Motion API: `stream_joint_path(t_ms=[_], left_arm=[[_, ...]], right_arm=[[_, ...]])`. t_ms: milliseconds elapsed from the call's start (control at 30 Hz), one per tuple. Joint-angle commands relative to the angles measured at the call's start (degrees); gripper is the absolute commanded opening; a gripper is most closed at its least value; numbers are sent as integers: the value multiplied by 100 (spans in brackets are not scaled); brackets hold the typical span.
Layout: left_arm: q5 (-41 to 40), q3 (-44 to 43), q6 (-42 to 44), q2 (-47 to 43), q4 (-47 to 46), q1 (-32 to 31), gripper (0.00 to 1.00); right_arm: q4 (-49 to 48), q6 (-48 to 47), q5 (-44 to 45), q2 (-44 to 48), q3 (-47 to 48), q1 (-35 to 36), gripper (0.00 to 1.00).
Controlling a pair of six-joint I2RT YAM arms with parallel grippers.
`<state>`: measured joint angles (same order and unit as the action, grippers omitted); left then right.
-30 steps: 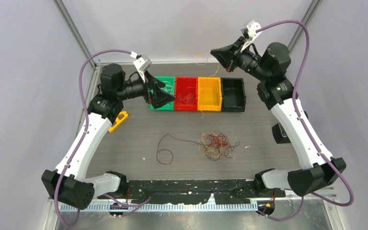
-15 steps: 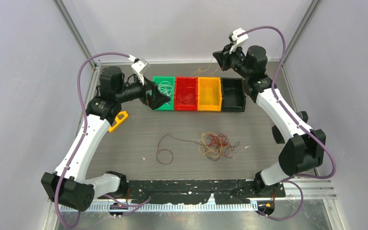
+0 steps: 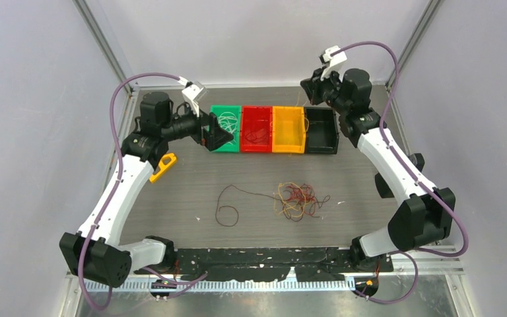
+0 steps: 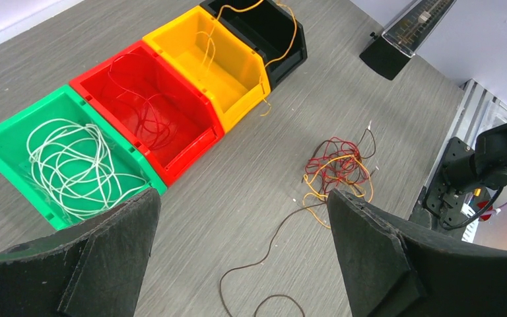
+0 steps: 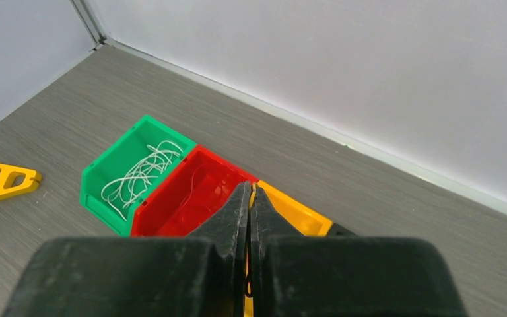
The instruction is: Untangle the cables
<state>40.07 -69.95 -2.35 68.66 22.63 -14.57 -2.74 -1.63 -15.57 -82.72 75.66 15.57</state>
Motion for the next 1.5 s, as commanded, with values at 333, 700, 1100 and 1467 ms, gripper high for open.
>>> stream_joint_path(t_ms=[333, 700, 1100, 1467], left_arm=[[-105, -140, -168, 225, 157, 134, 100], [-71, 74, -131, 136, 202, 288, 100], [-61, 93, -43, 160, 418, 442, 100], [0, 131, -125, 163, 412, 509, 99]], right_arm=[[946, 558, 882, -1214, 1400, 0, 5], [837, 428, 972, -2490, 2866, -7, 5], [927, -67, 456, -3336, 3694, -24, 5], [555, -528, -316, -2154, 1409, 5, 5]])
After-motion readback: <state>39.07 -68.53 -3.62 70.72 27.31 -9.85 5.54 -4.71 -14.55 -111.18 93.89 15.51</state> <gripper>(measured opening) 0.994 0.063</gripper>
